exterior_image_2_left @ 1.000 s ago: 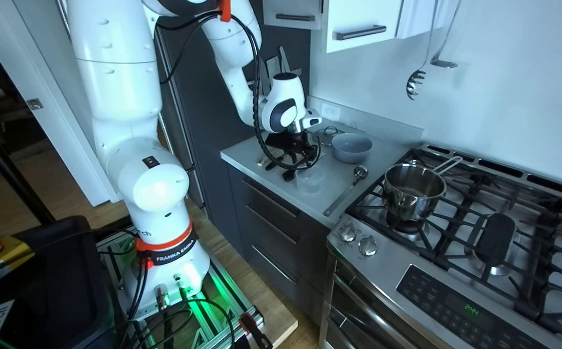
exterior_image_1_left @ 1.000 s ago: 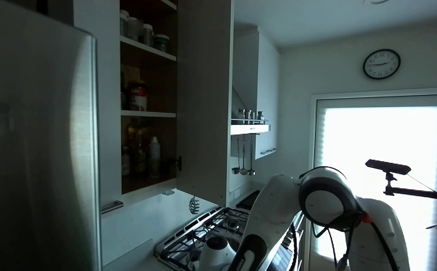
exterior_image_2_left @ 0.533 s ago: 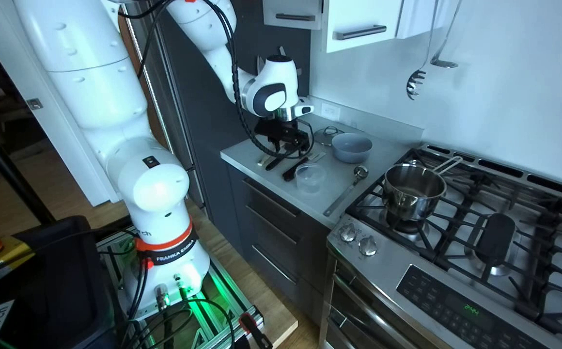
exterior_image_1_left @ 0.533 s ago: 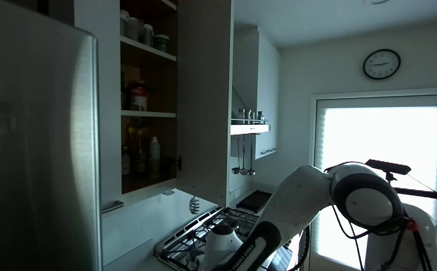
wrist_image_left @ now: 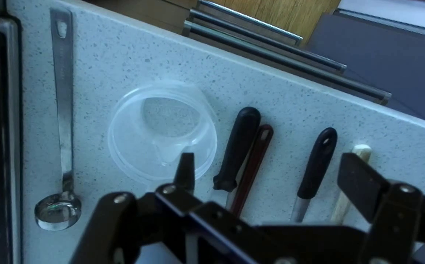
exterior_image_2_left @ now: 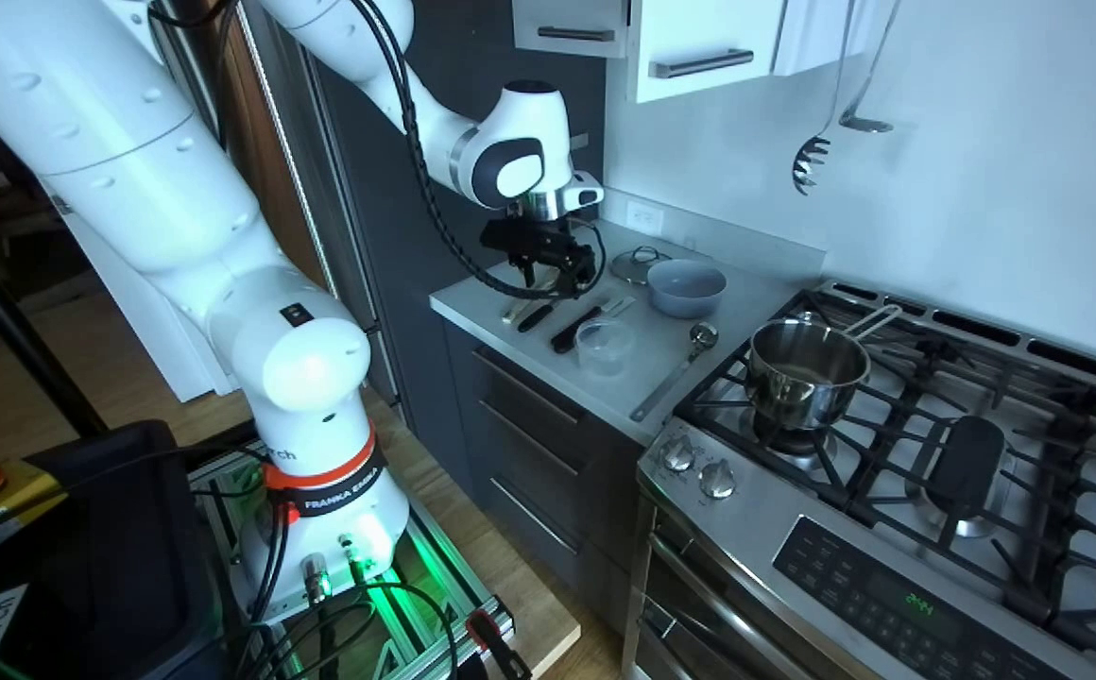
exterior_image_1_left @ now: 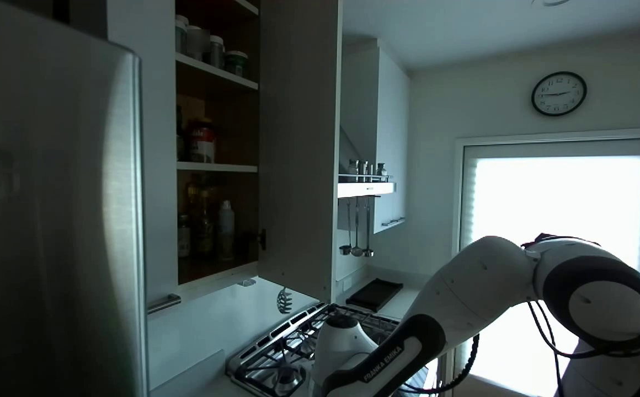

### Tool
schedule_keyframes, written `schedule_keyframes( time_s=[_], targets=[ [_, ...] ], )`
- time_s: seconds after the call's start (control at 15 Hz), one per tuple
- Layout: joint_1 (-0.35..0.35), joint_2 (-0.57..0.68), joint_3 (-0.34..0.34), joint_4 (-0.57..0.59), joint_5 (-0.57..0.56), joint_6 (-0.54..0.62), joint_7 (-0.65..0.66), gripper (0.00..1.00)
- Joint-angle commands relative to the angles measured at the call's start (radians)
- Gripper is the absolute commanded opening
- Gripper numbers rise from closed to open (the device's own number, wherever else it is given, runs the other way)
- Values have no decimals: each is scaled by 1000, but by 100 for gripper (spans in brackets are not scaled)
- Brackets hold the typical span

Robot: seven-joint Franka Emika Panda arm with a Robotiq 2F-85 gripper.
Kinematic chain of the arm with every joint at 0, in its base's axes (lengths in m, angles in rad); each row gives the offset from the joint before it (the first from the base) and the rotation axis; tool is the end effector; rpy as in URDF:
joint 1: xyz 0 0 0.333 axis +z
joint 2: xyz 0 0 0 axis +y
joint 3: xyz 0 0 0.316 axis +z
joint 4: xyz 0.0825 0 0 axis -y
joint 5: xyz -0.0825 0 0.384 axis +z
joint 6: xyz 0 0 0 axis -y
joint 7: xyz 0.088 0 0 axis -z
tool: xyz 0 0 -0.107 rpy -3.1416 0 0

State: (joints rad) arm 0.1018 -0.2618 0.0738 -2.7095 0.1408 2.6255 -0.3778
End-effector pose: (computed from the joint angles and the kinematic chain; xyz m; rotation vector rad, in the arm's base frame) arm 0.4067 0.0676 0.3270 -3.0129 -0.6679 -0.2834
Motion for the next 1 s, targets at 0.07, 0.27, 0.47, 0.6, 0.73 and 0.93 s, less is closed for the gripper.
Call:
schedule_keyframes(
  time_s=[0.07,0.27,0.47,0.6,0.73,0.93],
  targets=[
    [28,-23,-46,2,0,-23,-13,100],
    [-9,-106,-62,-12,-59,-52,23,100],
    [-30,-186,-92,-15,-102,-88,14,100],
    [-32,-232,-121,-12,-114,-123,-9,100],
    [-38,-277,-148,-9,-129,-164,-23,100],
    [-43,-328,-204,-12,-126,-200,-59,100]
  ],
)
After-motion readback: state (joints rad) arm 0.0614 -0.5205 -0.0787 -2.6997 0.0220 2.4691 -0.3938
